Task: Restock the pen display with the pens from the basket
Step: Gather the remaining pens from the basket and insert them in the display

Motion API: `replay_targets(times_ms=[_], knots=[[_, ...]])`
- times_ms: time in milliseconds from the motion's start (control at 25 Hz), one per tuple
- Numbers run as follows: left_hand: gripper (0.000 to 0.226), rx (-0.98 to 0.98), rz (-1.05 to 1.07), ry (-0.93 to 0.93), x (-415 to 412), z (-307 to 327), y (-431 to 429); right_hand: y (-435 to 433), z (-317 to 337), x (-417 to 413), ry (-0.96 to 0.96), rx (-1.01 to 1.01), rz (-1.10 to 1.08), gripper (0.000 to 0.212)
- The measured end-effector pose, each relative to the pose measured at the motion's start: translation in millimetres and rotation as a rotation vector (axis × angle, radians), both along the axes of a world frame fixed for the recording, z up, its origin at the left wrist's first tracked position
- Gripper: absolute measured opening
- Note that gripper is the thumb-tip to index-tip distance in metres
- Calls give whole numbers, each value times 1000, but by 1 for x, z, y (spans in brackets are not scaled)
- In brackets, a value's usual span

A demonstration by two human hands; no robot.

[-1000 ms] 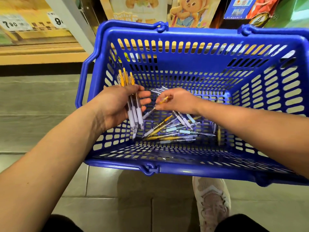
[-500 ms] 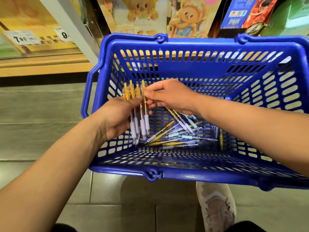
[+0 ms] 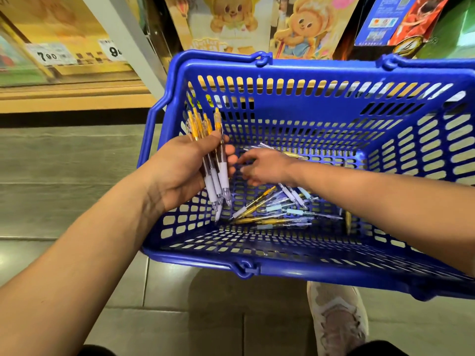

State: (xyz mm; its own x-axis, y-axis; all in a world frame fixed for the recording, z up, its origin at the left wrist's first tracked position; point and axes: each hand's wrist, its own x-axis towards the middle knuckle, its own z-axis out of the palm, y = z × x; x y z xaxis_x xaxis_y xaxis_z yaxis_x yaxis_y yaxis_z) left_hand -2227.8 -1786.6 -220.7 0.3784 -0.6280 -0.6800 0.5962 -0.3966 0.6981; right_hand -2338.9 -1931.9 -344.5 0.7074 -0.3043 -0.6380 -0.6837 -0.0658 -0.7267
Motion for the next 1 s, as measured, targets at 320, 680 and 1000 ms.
replay_targets(times_ms=[320, 680, 1000], knots=[[26, -42, -35, 54, 7, 5, 5, 63, -17, 30, 87, -308, 556, 18], [16, -41, 39, 51, 6, 5, 0, 49, -31, 12, -67, -108, 15, 40], [16, 63, 42, -47, -5, -11, -20, -1, 10, -33, -355, 564, -499, 43]])
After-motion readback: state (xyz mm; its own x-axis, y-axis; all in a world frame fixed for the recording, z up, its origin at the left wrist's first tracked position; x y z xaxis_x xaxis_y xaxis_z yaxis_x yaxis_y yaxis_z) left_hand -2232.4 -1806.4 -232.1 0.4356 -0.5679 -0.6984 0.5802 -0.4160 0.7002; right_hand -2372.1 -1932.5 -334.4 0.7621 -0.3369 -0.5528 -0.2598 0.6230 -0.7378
